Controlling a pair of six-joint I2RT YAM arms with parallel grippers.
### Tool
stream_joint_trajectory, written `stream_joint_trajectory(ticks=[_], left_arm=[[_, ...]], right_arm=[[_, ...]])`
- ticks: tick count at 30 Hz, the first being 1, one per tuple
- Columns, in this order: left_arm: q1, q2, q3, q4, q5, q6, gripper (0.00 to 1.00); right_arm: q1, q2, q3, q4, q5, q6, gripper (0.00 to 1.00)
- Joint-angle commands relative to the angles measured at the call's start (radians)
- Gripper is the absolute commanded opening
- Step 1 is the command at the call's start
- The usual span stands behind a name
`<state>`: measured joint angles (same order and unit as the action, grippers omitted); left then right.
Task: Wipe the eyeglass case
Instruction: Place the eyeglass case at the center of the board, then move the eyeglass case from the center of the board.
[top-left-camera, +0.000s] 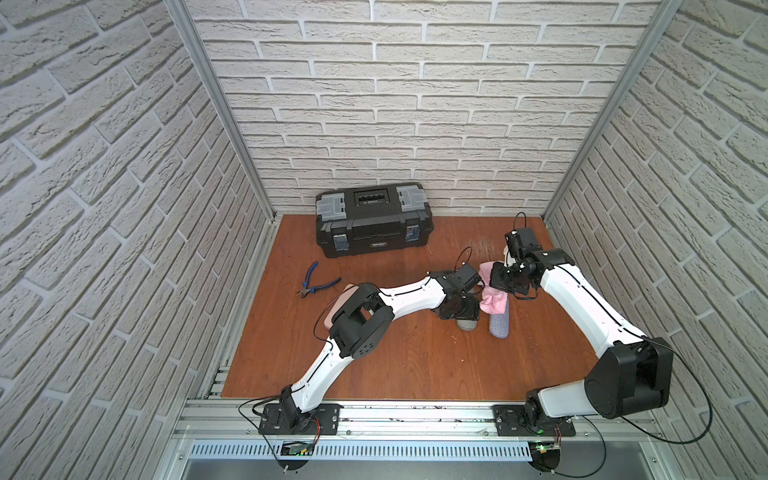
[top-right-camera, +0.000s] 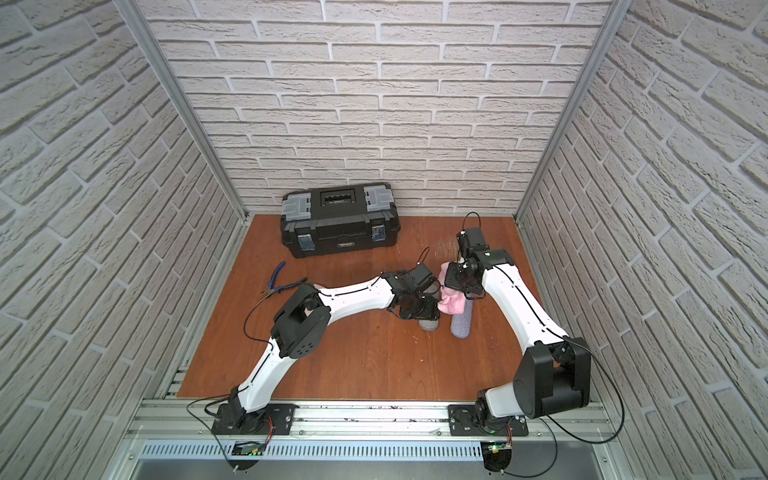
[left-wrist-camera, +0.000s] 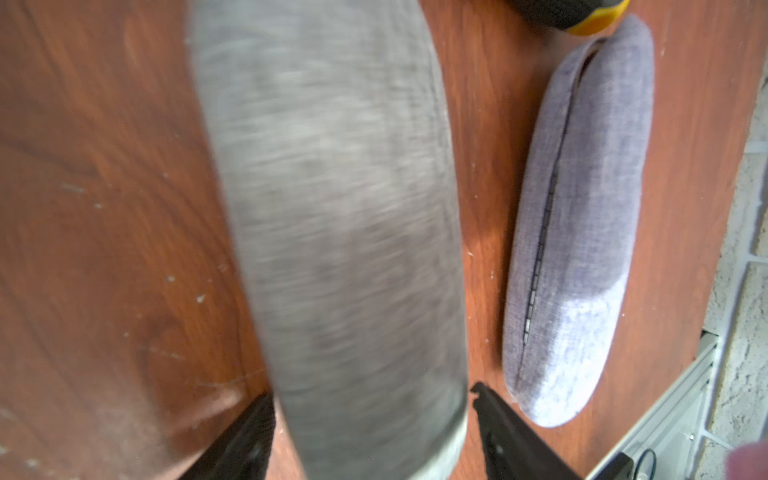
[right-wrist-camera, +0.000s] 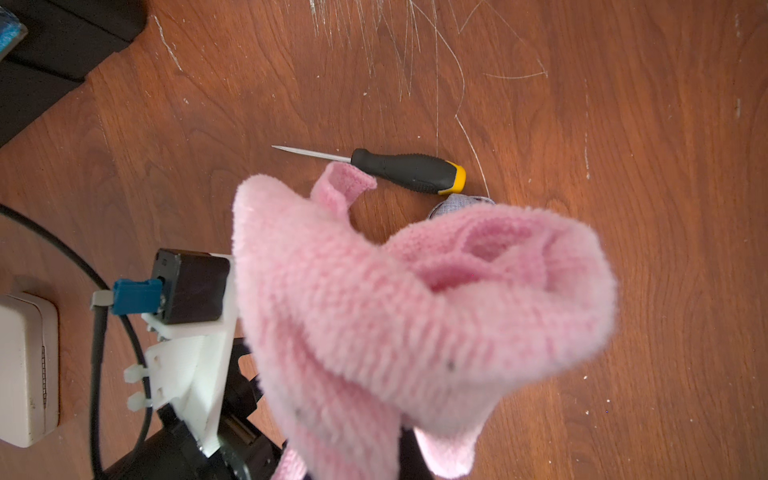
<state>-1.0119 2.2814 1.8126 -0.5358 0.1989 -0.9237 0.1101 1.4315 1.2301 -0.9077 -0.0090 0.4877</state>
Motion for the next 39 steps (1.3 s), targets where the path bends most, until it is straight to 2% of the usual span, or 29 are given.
stream_joint_trajectory(ticks=[1, 7, 14, 20, 25, 31, 34, 39], left_arm=[[-0.007, -0.023, -0.061, 0.019, -0.014, 0.031, 0.79], [-0.001, -0.156, -0.164, 0.086, -0.07, 0.079, 0.79], [0.064, -0.445, -0.442, 0.022, -0.214, 0.14, 0.8], [0.179, -0.698, -0.672, -0.1, -0.375, 0.239, 0.81], [0.349, -0.864, -0.848, -0.109, -0.412, 0.318, 0.83], [0.573, -0.905, -0.945, -0.072, -0.306, 0.39, 0.84], [0.614, -0.893, -0.946, -0.051, -0.279, 0.423, 0.85], [0.63, -0.833, -0.937, -0.054, -0.246, 0.483, 0.85]], right_arm=[[-0.004, -0.033, 0.008, 0.01, -0.005, 0.003, 0.02], [-0.004, -0.038, 0.034, -0.002, -0.042, 0.01, 0.02], [0.016, -0.044, 0.047, 0.031, -0.151, 0.045, 0.02], [0.146, 0.0, 0.025, 0.095, -0.152, 0.104, 0.03], [0.278, 0.072, 0.052, 0.126, -0.125, 0.132, 0.02], [0.375, 0.178, 0.124, 0.133, -0.131, 0.134, 0.03], [0.397, 0.219, 0.157, 0.13, -0.136, 0.131, 0.03], [0.414, 0.266, 0.199, 0.123, -0.143, 0.12, 0.03]])
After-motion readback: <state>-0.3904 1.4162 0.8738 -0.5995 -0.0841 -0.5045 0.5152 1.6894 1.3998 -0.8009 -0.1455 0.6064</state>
